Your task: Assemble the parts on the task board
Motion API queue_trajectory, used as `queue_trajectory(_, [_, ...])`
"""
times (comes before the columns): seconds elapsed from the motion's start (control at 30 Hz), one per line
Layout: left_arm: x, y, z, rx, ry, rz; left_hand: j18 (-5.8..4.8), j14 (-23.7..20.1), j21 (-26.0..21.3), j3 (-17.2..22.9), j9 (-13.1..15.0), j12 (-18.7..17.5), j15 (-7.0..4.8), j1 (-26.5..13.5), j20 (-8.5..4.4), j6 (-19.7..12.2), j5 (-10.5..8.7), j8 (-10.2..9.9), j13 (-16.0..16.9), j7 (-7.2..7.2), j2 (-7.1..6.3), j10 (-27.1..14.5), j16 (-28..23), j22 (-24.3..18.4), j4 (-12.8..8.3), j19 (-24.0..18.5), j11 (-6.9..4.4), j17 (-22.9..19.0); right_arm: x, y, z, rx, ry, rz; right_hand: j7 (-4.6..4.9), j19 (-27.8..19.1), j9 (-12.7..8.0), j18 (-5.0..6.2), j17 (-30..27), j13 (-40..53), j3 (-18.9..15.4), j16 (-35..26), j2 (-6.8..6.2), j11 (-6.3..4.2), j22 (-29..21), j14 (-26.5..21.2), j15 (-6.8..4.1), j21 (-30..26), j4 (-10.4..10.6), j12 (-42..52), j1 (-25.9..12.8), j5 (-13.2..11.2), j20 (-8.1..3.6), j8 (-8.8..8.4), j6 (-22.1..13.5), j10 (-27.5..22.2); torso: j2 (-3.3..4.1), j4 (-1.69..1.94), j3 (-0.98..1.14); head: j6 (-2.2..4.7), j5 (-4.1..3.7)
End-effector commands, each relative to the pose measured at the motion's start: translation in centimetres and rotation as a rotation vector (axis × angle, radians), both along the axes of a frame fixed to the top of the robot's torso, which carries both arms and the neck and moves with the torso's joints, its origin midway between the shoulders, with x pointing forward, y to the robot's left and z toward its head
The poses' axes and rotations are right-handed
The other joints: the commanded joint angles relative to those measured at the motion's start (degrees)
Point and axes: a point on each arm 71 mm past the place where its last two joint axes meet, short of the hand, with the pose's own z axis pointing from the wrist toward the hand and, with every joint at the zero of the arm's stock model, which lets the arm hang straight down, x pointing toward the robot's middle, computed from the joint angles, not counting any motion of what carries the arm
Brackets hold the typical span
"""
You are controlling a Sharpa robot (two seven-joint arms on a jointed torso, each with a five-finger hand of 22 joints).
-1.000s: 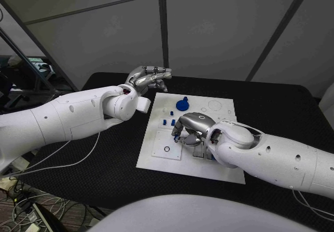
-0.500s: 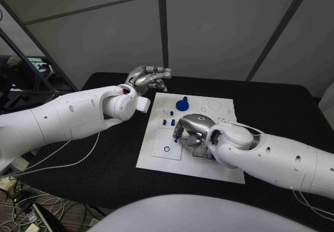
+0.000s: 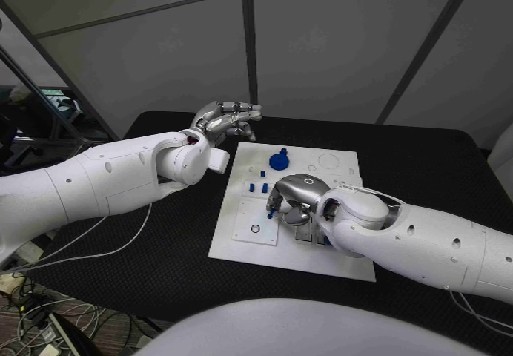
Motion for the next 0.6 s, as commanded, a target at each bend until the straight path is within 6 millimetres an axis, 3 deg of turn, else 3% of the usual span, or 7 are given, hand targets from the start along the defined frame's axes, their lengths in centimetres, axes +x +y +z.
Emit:
queue_trajectory(0.03, [0.07,-0.1,0.23,-0.011,-0.012,-0.004,0.24,-0.5,-0.2,-0.2,-0.1,-0.1,0.1,-0.1,-0.05,-0.2,0.24,0.3,-0.1,0.04,0.64,-0.3,-0.2,-0.1,0.0,-0.3,0.06,0.0,-0.03,0.15,-0.12,-0.022,0.001,0.008,0.21,0.2,0.1,-0.6,0.0,0.0,-0.3,0.3,0.0,0.07,0.0,2.5,-0.44,0.3,-0.1,0.0,-0.4,0.4,-0.14,0.17,0.4,0.4,-0.01,0.05,0.01,0.0,-0.09])
queue_trajectory(0.6, [0.09,-0.16,0.18,-0.011,-0.008,-0.007,0.24,-0.5,-0.2,-0.2,-0.1,0.0,0.1,-0.1,-0.05,-0.2,0.24,0.3,-0.1,0.04,0.65,-0.3,-0.2,-0.1,0.0,-0.3,0.06,0.0,-0.49,0.83,-0.93,-0.071,0.032,0.027,0.18,0.0,0.0,-0.54,-0.3,-0.2,-1.2,0.2,-0.33,0.08,-0.3,2.4,-0.43,0.1,0.2,-0.2,-1.2,0.8,-0.13,-0.03,0.2,0.3,0.06,0.01,-0.04,0.0,-0.18])
